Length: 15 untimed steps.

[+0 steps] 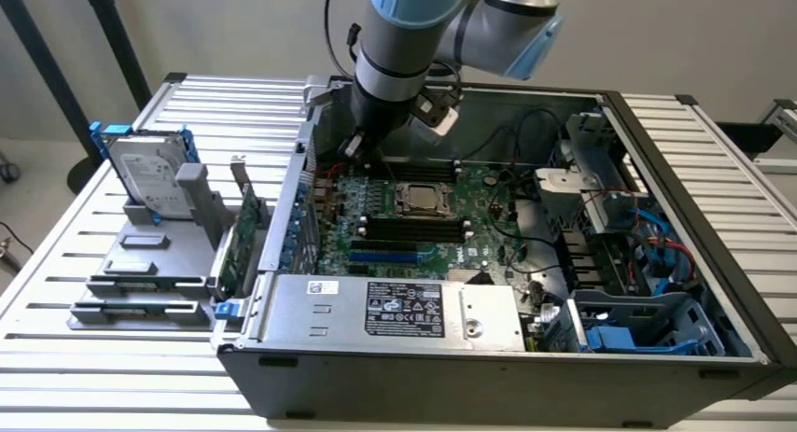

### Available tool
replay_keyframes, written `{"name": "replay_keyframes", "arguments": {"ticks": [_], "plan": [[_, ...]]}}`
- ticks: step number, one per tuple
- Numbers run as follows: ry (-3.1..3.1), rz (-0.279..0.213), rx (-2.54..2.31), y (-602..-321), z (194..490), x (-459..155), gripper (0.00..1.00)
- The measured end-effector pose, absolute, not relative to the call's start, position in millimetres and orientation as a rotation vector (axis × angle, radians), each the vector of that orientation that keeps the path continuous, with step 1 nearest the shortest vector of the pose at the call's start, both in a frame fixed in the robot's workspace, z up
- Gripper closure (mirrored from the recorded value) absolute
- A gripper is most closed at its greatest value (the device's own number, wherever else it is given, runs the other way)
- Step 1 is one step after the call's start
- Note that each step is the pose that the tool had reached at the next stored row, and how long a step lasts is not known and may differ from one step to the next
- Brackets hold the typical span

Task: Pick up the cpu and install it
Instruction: 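Close the cpu cover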

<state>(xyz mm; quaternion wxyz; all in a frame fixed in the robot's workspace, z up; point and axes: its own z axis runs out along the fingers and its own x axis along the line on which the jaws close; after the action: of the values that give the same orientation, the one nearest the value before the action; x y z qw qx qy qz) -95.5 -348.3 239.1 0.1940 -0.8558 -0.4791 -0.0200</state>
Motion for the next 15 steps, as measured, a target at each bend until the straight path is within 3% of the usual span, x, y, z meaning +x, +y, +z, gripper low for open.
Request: {"name": "replay_keyframes", "arguments": {"ticks": [15], "plan": [[-1.261,-0.113,-2.418,-346.3,239.1,-97.1,0.89]]}}
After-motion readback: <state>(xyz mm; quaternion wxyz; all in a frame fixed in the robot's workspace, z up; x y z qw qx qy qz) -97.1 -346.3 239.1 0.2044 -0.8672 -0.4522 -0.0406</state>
